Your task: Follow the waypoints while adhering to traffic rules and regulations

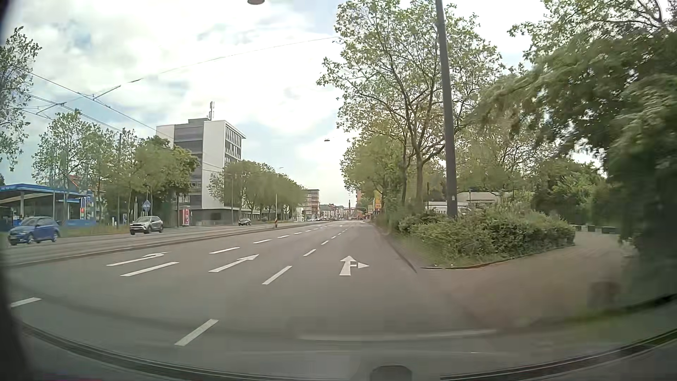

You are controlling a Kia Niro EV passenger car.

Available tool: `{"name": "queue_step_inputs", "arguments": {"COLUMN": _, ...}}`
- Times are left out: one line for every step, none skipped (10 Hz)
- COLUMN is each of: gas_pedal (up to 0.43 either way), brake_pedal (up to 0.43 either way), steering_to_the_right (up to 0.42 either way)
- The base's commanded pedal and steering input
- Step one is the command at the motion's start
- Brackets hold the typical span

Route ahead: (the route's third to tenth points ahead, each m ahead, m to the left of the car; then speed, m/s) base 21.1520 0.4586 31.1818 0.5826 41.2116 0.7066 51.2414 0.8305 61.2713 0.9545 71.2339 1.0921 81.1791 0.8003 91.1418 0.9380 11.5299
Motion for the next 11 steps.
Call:
{"name": "queue_step_inputs", "arguments": {"gas_pedal": 0.079, "brake_pedal": 0.03, "steering_to_the_right": 0.003}}
{"name": "queue_step_inputs", "arguments": {"gas_pedal": 0.079, "brake_pedal": 0.03, "steering_to_the_right": 0.003}}
{"name": "queue_step_inputs", "arguments": {"gas_pedal": 0.087, "brake_pedal": 0.03, "steering_to_the_right": 0.004}}
{"name": "queue_step_inputs", "arguments": {"gas_pedal": 0.087, "brake_pedal": 0.03, "steering_to_the_right": 0.004}}
{"name": "queue_step_inputs", "arguments": {"gas_pedal": 0.087, "brake_pedal": 0.03, "steering_to_the_right": 0.004}}
{"name": "queue_step_inputs", "arguments": {"gas_pedal": 0.087, "brake_pedal": 0.03, "steering_to_the_right": 0.004}}
{"name": "queue_step_inputs", "arguments": {"gas_pedal": 0.087, "brake_pedal": 0.03, "steering_to_the_right": 0.003}}
{"name": "queue_step_inputs", "arguments": {"gas_pedal": 0.087, "brake_pedal": 0.03, "steering_to_the_right": 0.004}}
{"name": "queue_step_inputs", "arguments": {"gas_pedal": 0.087, "brake_pedal": 0.03, "steering_to_the_right": 0.003}}
{"name": "queue_step_inputs", "arguments": {"gas_pedal": 0.087, "brake_pedal": 0.03, "steering_to_the_right": 0.003}}
{"name": "queue_step_inputs", "arguments": {"gas_pedal": 0.087, "brake_pedal": 0.03, "steering_to_the_right": 0.003}}
